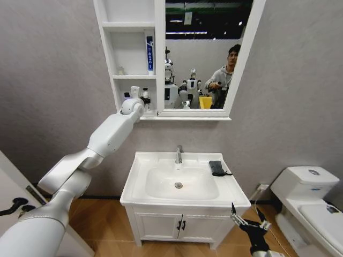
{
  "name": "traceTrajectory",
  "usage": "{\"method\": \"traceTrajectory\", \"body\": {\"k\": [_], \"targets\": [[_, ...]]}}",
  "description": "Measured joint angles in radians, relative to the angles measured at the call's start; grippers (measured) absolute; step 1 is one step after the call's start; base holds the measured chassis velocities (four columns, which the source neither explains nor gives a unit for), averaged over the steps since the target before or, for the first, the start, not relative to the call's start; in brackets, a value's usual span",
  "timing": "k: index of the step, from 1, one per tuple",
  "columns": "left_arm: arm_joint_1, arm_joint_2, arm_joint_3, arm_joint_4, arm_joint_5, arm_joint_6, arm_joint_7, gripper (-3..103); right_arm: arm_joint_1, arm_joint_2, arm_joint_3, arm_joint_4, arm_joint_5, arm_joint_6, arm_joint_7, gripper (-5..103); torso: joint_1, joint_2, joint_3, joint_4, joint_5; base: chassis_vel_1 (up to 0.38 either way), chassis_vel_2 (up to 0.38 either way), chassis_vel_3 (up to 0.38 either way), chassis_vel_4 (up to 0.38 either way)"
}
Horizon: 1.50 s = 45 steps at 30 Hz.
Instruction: Move facial cleanser and shampoo from washbasin to cabinet, then wipe washbasin with towel.
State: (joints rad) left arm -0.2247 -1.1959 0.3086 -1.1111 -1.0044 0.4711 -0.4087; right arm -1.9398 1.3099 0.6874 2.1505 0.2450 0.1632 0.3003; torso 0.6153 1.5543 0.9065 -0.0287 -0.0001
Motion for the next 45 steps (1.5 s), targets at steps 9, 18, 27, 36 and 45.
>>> {"method": "traceTrajectory", "body": {"k": [9,18,27,36,45], "targets": [[0.107,0.160,-0.013,-0.350,-0.067,0.054,-0.052,88,0.001,0.002,-0.003,0.000,-0.002,-0.005,0.008,100,0.000,0.000,0.000,-0.0002,0.0002,0.000,0.000,0.000,0.000],[0.407,0.433,-0.151,-0.759,-0.146,0.067,-0.070,100,0.010,0.000,-0.016,0.003,-0.010,-0.019,0.019,100,0.000,0.000,0.000,0.0000,0.0002,0.000,0.000,0.000,0.000],[1.050,0.611,-0.578,-1.040,-0.017,-0.016,-0.063,100,0.003,0.008,-0.015,0.016,-0.011,-0.039,0.054,100,0.000,0.000,0.000,0.0006,-0.0006,0.000,0.000,0.000,0.000],[1.794,0.376,-1.029,-1.226,0.305,-0.161,0.077,100,-0.042,-0.036,0.029,0.012,0.020,-0.016,0.030,100,0.000,0.000,0.000,-0.0002,0.0003,0.000,0.000,0.000,0.000],[2.157,-0.058,-1.064,-1.328,0.669,-0.306,0.327,100,-0.057,-0.065,0.021,0.040,0.053,-0.006,-0.068,100,0.000,0.000,0.000,-0.0002,0.0005,0.000,0.000,0.000,0.000]]}}
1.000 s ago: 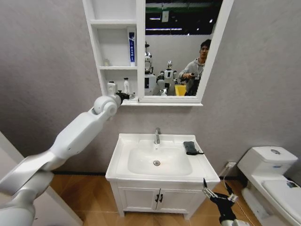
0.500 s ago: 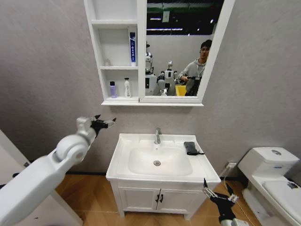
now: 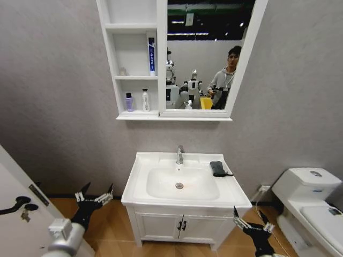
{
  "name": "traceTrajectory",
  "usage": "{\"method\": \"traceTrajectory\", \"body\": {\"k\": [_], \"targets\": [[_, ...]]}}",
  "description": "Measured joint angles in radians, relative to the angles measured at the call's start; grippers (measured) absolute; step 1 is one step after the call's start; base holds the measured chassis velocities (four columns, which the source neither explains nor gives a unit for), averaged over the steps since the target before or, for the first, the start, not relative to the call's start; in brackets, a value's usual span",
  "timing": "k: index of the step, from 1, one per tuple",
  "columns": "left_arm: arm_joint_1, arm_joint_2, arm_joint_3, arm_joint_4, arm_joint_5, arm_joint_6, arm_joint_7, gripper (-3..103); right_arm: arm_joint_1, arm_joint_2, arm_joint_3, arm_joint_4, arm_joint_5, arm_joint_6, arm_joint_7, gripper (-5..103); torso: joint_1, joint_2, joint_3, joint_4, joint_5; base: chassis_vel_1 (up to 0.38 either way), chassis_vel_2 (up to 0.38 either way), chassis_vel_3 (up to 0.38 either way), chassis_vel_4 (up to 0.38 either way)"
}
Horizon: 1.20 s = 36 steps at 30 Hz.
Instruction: Move facial cleanser and shampoo from washbasin to cabinet, then wipe washbasin with towel.
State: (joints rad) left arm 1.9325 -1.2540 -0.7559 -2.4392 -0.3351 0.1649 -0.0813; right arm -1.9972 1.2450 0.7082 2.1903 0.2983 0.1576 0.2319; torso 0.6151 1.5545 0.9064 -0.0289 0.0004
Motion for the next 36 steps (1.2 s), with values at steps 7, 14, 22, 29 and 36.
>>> {"method": "traceTrajectory", "body": {"k": [7,14,22,29,36], "targets": [[0.007,-0.057,0.013,-0.003,0.061,-0.009,0.022,100,0.018,-0.035,-0.010,0.016,0.053,0.018,-0.055,100,0.000,0.000,0.000,-0.0001,-0.0001,0.000,0.000,0.000,0.000],[-0.002,-0.052,0.017,0.000,0.055,-0.008,0.021,100,0.030,0.002,-0.011,0.047,0.034,0.070,-0.077,100,0.000,0.000,0.000,0.0001,-0.0004,0.000,0.000,0.000,0.000],[-0.006,-0.048,0.019,0.002,0.050,-0.006,0.018,100,0.002,0.050,-0.021,0.063,0.033,0.057,-0.007,100,0.000,0.000,0.000,0.0001,-0.0005,0.000,0.000,0.000,0.000],[-0.009,-0.046,0.020,0.003,0.048,-0.004,0.016,100,-0.018,0.068,-0.022,0.071,0.039,0.060,0.017,100,0.000,0.000,0.000,0.0000,-0.0005,0.000,0.000,0.000,0.000],[-0.010,-0.045,0.020,0.004,0.046,-0.004,0.015,100,-0.002,0.063,-0.016,0.067,0.040,0.057,0.022,100,0.000,0.000,0.000,0.0001,-0.0005,-0.007,-0.010,0.008,0.006]]}}
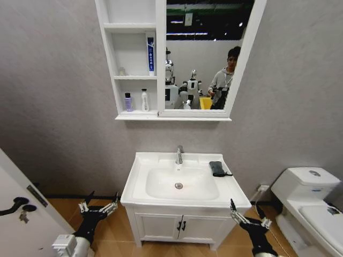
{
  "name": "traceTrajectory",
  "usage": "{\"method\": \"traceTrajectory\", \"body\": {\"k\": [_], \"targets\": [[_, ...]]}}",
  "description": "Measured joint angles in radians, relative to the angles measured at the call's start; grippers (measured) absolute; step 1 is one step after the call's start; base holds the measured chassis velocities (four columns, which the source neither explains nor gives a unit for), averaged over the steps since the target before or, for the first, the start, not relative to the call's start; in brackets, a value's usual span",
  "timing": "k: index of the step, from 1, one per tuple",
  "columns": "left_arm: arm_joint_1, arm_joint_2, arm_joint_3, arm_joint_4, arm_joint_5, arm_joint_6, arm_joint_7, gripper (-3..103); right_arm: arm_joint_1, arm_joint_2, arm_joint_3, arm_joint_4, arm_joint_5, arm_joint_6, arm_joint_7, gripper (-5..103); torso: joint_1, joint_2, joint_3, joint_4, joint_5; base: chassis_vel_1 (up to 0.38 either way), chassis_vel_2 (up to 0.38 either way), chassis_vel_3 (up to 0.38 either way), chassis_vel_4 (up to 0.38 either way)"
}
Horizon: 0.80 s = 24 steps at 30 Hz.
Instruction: Move facial cleanser and shampoo from washbasin to cabinet, then wipe washbasin with towel.
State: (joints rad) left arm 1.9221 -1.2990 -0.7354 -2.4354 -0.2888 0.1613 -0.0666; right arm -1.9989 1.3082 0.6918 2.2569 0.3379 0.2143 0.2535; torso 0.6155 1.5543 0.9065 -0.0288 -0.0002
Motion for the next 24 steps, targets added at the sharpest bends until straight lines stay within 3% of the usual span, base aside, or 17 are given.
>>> {"method": "traceTrajectory", "body": {"k": [13,16,24], "targets": [[-0.001,0.000,0.001,0.001,-0.001,0.001,-0.001,100,0.057,-0.013,-0.016,-0.030,-0.050,-0.013,0.022,100,0.000,0.000,0.000,0.0001,0.0007,-0.149,-0.124,0.143,0.115],[-0.001,0.001,0.001,0.001,-0.001,0.001,-0.001,100,0.066,-0.003,-0.021,-0.050,-0.118,0.040,0.031,100,0.000,0.000,0.000,0.0002,0.0003,-0.041,-0.027,0.062,-0.027],[-0.001,0.001,0.001,0.001,-0.001,0.001,-0.001,100,0.063,-0.002,-0.020,-0.067,-0.106,0.051,0.005,100,0.000,0.000,0.000,0.0001,-0.0001,0.030,0.044,-0.030,-0.037]]}}
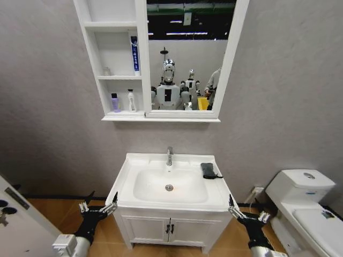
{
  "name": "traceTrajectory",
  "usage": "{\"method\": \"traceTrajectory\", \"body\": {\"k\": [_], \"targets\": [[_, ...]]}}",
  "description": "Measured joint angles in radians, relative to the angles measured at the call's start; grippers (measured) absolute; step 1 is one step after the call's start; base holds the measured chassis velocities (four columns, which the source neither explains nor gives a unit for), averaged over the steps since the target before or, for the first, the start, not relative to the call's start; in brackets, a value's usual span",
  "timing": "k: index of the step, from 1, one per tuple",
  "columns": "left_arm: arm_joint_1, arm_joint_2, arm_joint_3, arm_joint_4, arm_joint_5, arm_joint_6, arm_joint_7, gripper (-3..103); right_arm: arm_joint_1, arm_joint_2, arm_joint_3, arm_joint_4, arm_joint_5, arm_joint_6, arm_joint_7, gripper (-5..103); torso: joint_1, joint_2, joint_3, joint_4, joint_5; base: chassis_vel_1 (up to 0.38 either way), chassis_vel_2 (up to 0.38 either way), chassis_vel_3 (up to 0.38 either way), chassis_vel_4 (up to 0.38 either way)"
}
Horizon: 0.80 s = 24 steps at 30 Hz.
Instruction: Move facial cleanser and shampoo from washbasin to cabinet, then wipe washbasin with towel.
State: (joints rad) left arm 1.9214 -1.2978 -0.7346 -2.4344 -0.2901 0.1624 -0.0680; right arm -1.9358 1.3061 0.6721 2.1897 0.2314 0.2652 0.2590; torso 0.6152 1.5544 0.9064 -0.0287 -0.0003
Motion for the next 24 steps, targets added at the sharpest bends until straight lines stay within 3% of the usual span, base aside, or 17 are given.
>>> {"method": "traceTrajectory", "body": {"k": [8,16,18,19,20,22,24], "targets": [[0.000,0.000,0.000,0.000,0.000,0.000,0.000,100,0.008,-0.005,-0.011,-0.002,0.015,-0.006,-0.011,100,0.000,0.000,0.000,0.0000,0.0005,-0.064,0.028,0.054,-0.037],[0.000,0.000,0.000,0.000,0.000,0.000,0.000,100,0.030,-0.009,-0.028,-0.015,0.028,-0.001,-0.030,100,0.000,0.000,0.000,0.0000,0.0000,-0.183,0.166,0.170,-0.149],[0.000,0.000,0.000,0.000,0.000,0.000,0.000,100,0.045,-0.015,-0.034,-0.012,0.047,-0.038,-0.024,100,0.001,-0.001,0.000,0.0001,0.0005,-0.168,0.147,0.129,-0.134],[0.000,0.000,0.000,0.000,0.000,0.000,0.000,100,0.076,-0.029,-0.036,-0.008,0.066,-0.091,-0.003,100,0.002,-0.001,0.001,0.0003,0.0004,-0.082,0.147,0.129,-0.002],[0.000,0.000,0.000,0.000,0.000,0.000,0.000,100,0.076,-0.029,-0.036,-0.008,0.066,-0.091,-0.003,100,0.002,-0.001,0.001,0.0003,0.0004,-0.082,0.147,0.129,-0.002],[0.000,0.000,0.000,0.000,0.000,0.000,0.000,100,0.150,-0.063,-0.033,-0.012,0.118,-0.210,0.044,100,0.001,0.000,0.000,-0.0004,0.0002,-0.036,0.038,0.009,0.000],[0.000,0.000,0.000,0.000,0.000,0.000,0.000,100,0.174,-0.078,-0.031,-0.018,0.142,-0.247,0.056,100,0.001,0.000,0.000,-0.0006,-0.0001,-0.045,0.024,-0.061,-0.037]]}}
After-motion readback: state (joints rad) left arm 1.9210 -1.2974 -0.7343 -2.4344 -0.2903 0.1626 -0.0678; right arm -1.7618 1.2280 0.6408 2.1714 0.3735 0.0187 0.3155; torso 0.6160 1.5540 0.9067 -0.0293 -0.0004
